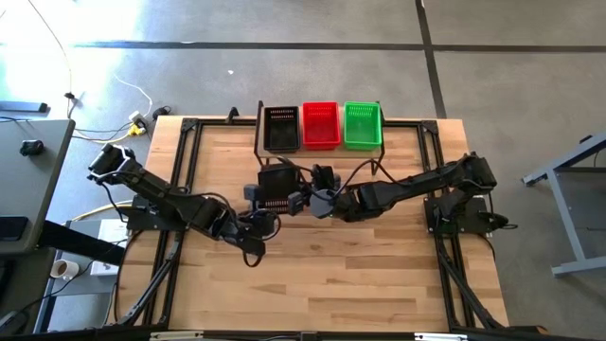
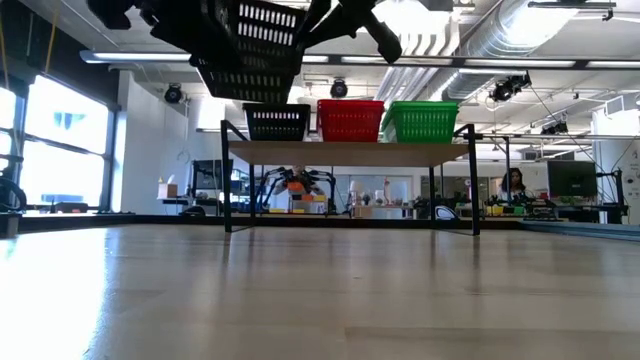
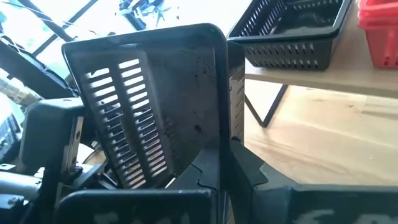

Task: Stack baskets on shelf by color
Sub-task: Stack the black bin on the stacked black bins on the shelf

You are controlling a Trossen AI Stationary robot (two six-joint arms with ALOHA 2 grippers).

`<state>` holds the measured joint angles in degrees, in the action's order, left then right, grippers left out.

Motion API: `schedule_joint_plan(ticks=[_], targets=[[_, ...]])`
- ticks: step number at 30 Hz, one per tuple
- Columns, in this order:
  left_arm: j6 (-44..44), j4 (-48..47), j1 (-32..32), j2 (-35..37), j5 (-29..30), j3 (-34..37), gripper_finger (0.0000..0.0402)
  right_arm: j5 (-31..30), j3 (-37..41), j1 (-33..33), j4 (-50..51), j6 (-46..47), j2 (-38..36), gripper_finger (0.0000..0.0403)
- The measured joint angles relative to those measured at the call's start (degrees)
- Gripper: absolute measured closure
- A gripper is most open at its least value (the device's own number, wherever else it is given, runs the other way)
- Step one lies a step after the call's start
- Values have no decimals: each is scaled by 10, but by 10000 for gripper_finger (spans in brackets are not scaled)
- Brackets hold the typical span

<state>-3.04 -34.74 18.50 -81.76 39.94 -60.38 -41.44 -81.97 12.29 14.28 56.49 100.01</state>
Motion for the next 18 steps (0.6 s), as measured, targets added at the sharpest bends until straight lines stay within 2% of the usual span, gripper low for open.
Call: schedule_joint_plan(ticks=[8,18], targets=[[53,-7,8,0,1,0,330,21,0,0,0,40,0,403],[42,-57,8,0,44,0,306,50,0,-4,-1,67,0,403]])
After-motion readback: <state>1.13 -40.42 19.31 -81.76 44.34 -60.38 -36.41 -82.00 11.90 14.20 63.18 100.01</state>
